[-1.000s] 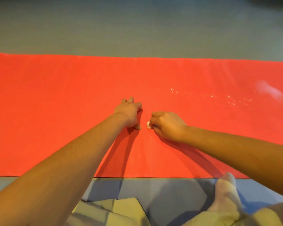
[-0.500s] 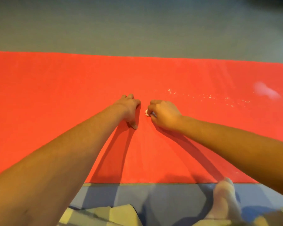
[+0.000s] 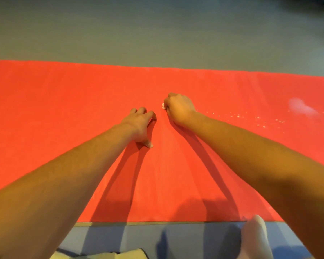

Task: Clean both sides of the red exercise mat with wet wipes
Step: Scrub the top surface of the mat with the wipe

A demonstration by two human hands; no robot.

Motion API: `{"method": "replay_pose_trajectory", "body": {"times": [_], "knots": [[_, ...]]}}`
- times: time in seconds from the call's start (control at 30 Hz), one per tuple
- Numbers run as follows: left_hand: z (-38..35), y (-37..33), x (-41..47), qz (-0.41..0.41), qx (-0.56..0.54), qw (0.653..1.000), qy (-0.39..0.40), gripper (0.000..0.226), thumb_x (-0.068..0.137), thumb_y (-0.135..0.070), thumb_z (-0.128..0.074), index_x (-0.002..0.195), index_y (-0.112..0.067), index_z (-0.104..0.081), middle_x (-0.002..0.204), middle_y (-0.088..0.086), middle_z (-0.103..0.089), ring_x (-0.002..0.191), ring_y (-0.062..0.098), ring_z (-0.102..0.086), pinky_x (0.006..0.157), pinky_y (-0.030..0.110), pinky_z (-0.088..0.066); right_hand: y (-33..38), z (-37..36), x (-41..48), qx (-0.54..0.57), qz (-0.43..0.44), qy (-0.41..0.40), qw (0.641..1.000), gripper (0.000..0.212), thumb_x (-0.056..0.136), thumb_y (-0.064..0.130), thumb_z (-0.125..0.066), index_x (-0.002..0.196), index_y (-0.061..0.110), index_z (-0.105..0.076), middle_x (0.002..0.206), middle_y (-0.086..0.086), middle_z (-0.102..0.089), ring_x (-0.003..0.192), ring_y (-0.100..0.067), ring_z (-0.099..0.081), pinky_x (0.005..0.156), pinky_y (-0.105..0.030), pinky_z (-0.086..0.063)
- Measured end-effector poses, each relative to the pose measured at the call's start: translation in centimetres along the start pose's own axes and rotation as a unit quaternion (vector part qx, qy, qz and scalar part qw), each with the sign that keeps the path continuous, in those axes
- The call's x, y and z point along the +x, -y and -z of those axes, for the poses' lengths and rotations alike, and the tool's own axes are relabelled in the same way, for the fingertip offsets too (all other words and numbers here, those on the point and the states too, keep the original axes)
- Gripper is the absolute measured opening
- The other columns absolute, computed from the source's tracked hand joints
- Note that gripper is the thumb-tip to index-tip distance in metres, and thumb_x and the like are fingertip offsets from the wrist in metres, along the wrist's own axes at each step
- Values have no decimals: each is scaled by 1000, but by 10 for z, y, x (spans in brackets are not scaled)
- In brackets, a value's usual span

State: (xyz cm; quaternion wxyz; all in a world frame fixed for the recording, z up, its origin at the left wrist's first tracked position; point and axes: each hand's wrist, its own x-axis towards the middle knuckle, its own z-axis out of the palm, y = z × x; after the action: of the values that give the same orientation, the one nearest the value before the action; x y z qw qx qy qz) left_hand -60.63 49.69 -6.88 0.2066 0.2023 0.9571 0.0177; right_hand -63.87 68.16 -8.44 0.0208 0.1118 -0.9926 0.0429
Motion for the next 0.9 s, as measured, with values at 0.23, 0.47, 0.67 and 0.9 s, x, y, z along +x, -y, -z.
{"method": "replay_pose_trajectory", "body": {"times": [0.23,0.47,0.67,0.9], "knots": [[15,5,27,15,-9,1000,-7,93,75,-74,-73,153,-35,-42,147,6,-42,138,33,-45,110,43,-45,5,-9,-77,40,113,-19,993,19,85,17,-59,95,23,-74,91,0,-61,89,-28,-64,62,-35,-45],[-6,4,61,8,-40,985,-165,35,93,-46,-57,120,-23,-61,117,10,-53,106,37,-63,76,41,-47,-19,-15,-12,13,69,-28,997,18,87,21,-61,97,22,-75,92,-4,-62,88,-35,-64,64,-39,-46],[-48,10,69,-27,-63,946,-317,25,85,-40,-52,102,-23,-60,99,4,-47,87,30,-53,70,40,-40,-41,-22,74,2,25,-55,998,21,82,16,-61,95,18,-77,97,-10,-67,88,-37,-66,65,-37,-44],[-51,13,77,-22,-55,944,-323,50,81,-42,-54,129,-28,-59,142,2,-52,130,26,-47,100,44,-40,-68,-14,170,-58,2,-43,997,24,85,15,-62,104,11,-76,109,-16,-68,101,-40,-65,79,-40,-51]]}}
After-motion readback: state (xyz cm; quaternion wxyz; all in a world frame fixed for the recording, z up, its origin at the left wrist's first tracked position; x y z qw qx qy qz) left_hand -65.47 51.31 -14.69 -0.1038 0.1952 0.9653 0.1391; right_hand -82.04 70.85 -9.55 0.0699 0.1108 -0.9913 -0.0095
